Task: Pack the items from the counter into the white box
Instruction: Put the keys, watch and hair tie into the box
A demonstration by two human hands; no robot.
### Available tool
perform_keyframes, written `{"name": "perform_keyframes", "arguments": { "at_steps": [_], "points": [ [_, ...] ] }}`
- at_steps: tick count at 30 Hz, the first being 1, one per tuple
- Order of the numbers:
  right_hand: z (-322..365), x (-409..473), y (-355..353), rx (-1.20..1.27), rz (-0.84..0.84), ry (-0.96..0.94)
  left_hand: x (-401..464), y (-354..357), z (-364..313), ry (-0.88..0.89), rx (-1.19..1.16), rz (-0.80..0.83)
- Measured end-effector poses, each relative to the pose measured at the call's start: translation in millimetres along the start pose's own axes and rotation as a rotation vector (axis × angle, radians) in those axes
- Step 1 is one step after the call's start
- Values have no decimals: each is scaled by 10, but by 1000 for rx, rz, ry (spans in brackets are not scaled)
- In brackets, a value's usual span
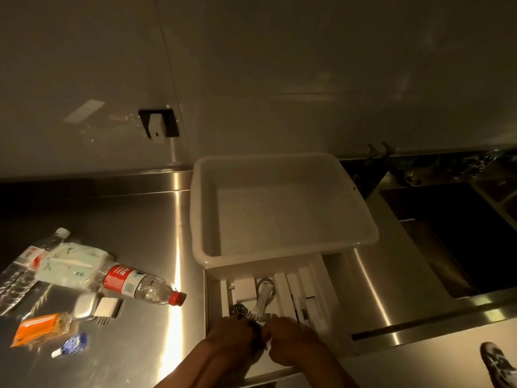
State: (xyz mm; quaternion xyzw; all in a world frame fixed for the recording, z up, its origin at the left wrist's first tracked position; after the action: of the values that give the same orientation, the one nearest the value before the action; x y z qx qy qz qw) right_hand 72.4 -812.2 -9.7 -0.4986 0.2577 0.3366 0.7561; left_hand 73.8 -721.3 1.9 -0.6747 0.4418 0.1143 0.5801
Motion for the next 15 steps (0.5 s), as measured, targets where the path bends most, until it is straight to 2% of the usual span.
{"name": "perform_keyframes", "arguments": {
  "at_steps": [4,6,9,12,15],
  "points": [
    [94,2,-59,22,-38,-59,38,-88,42,-58,26,-63],
    [130,8,-109,26,-64,-75,6,-198,69,-62,-35,-118],
    [219,43,-211,50,-101,-120,-169,-375,97,30,-74,-225],
    [354,81,-390,102,-116,-151,-409,-584,172,79,45,-362],
    [489,95,-688,180,-217,-131,-672,-804,232,140,90,-508]
  ]
}}
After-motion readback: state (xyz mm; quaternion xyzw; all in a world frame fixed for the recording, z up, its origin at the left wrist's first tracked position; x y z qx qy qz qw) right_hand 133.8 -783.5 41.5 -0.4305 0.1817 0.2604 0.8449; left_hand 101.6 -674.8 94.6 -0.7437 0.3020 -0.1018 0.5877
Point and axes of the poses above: each hand's wrist, its own x-axis towards the middle knuckle, its own y-axis out of the palm, z = x × y, the point moved 10 cm from there along x, towards the middle knuckle, and after that the axes turned 4 degrees about z, right-handed, at the moved point
